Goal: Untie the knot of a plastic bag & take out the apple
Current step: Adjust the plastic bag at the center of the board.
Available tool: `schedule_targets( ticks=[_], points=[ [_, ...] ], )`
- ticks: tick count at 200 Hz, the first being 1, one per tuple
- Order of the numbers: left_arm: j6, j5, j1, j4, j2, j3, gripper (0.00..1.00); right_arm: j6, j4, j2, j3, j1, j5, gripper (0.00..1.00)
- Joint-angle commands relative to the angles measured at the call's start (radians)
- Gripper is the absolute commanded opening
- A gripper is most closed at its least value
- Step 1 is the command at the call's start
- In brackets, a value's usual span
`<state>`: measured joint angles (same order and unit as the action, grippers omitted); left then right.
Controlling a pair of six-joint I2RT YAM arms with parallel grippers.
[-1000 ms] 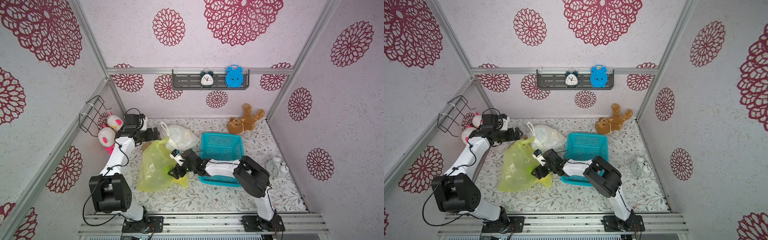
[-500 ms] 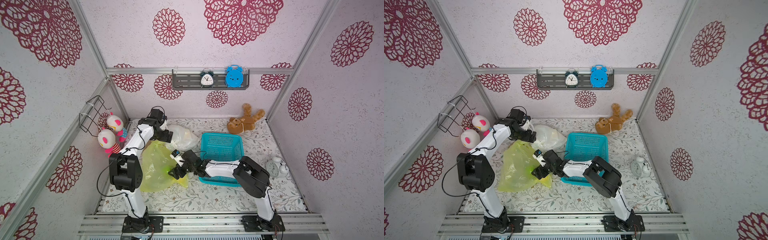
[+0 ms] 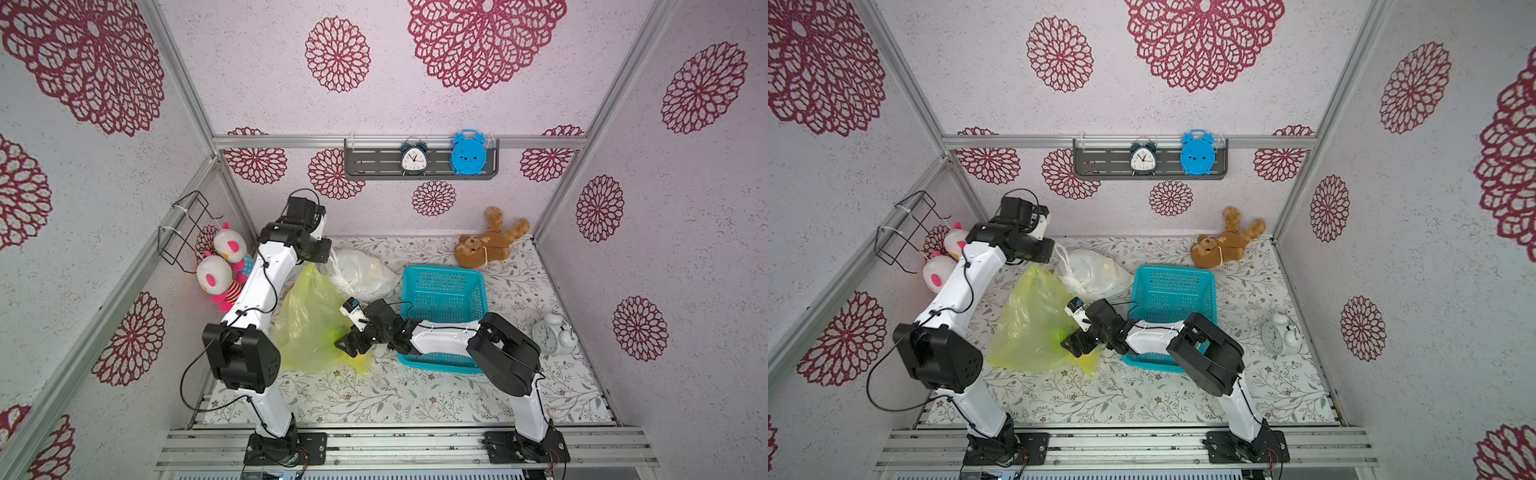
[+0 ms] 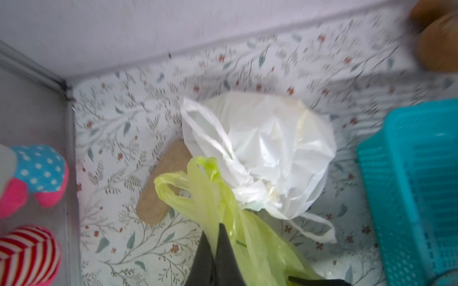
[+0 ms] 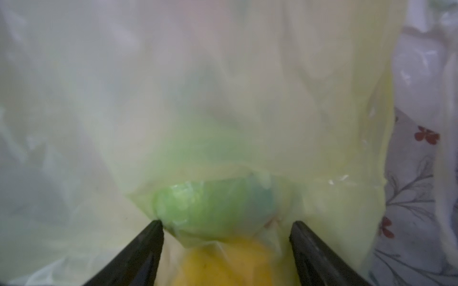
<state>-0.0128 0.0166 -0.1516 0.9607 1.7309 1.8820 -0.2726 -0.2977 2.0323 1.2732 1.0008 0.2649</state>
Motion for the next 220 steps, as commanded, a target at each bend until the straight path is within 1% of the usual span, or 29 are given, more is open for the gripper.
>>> schedule_targets(
  ticks=[1,10,21,35,46,52,59,67,78,95,115,126,137,149,157,169,180,185,190,199,203,205,206,208,210,212,213,220],
  points=[
    [-0.018,0.172,-0.022,-0.184,-0.201,0.021,0.0,-0.055,-0.093,0.003,0.078,0.004,-0.016,0.84],
    [-0.017,0.198,-0.037,-0.27,-0.282,-0.04,0.0,-0.059,-0.092,0.021,0.113,0.002,-0.073,0.84],
    [-0.006,0.231,-0.05,-0.359,-0.381,-0.16,0.0,-0.066,-0.096,0.037,0.148,-0.008,-0.144,0.84],
    [0.02,0.271,-0.056,-0.481,-0.536,-0.362,0.0,-0.074,-0.105,0.037,0.17,-0.036,-0.17,0.84],
    [0.063,0.25,-0.062,-0.582,-0.674,-0.546,0.0,-0.08,-0.155,0.006,0.137,-0.061,-0.139,0.84],
    [0.082,0.259,-0.065,-0.642,-0.747,-0.656,0.0,-0.078,-0.182,-0.018,0.107,-0.072,-0.126,0.84],
    [0.092,0.274,-0.071,-0.736,-0.835,-0.793,0.0,-0.065,-0.195,-0.054,0.072,-0.083,-0.105,0.84],
    [0.114,0.256,-0.083,-0.802,-0.922,-0.919,0.0,-0.042,-0.185,-0.088,0.043,-0.093,-0.079,0.85],
    [0.148,0.23,-0.095,-0.887,-1.017,-1.07,0.0,-0.007,-0.146,-0.141,0.002,-0.102,-0.043,0.85],
    [0.197,0.175,-0.119,-0.969,-1.102,-1.234,0.0,0.012,-0.113,-0.224,-0.086,-0.109,0.037,0.85],
    [0.198,0.115,-0.157,-1.028,-1.129,-1.351,0.0,0.007,-0.101,-0.32,-0.195,-0.108,0.145,0.83],
    [0.199,0.083,-0.176,-1.017,-1.132,-1.371,0.0,-0.006,-0.109,-0.373,-0.245,-0.097,0.17,0.81],
    [0.21,0.072,-0.191,-1.006,-1.146,-1.387,0.0,-0.04,-0.145,-0.413,-0.281,-0.083,0.187,0.76],
    [0.215,0.04,-0.21,-0.995,-1.177,-1.404,0.0,-0.076,-0.19,-0.436,-0.291,-0.067,0.214,0.72],
    [0.218,0.009,-0.222,-0.993,-1.207,-1.414,0.0,-0.077,-0.208,-0.439,-0.281,-0.056,0.251,0.71],
    [0.209,0.002,-0.23,-0.979,-1.251,-1.422,0.0,-0.068,-0.212,-0.435,-0.256,-0.04,0.288,0.68],
    [0.21,0.0,-0.235,-0.951,-1.289,-1.423,0.0,-0.069,-0.27,-0.43,-0.256,-0.033,0.328,0.64],
    [0.213,0.009,-0.235,-0.937,-1.305,-1.426,0.05,-0.073,-0.296,-0.427,-0.259,-0.032,0.334,0.64],
    [0.222,0.012,-0.236,-0.926,-1.321,-1.431,0.15,-0.074,-0.312,-0.422,-0.257,-0.032,0.335,0.64],
    [0.243,0.027,-0.241,-0.912,-1.351,-1.442,0.46,-0.067,-0.292,-0.402,-0.233,-0.034,0.298,0.64],
    [0.254,0.032,-0.241,-0.909,-1.364,-1.446,0.56,-0.062,-0.266,-0.391,-0.217,-0.037,0.267,0.65],
    [0.26,0.031,-0.241,-0.909,-1.372,-1.448,0.61,-0.06,-0.259,-0.384,-0.21,-0.041,0.255,0.68],
    [0.263,0.03,-0.242,-0.909,-1.372,-1.45,0.68,-0.057,-0.249,-0.378,-0.203,-0.044,0.246,0.71],
    [0.267,0.029,-0.243,-0.911,-1.379,-1.452,0.76,-0.057,-0.244,-0.372,-0.198,-0.047,0.236,0.73],
    [0.272,0.026,-0.243,-0.912,-1.388,-1.453,0.83,-0.056,-0.242,-0.37,-0.196,-0.05,0.233,0.73],
    [0.276,0.024,-0.244,-0.913,-1.395,-1.453,0.95,-0.058,-0.241,-0.362,-0.192,-0.056,0.221,0.75],
    [0.277,0.023,-0.245,-0.914,-1.399,-1.453,0.99,-0.06,-0.241,-0.36,-0.191,-0.059,0.214,0.75],
    [0.279,0.018,-0.245,-0.911,-1.424,-1.443,0.98,-0.084,-0.244,-0.347,-0.192,-0.076,0.165,0.75]
  ],
)
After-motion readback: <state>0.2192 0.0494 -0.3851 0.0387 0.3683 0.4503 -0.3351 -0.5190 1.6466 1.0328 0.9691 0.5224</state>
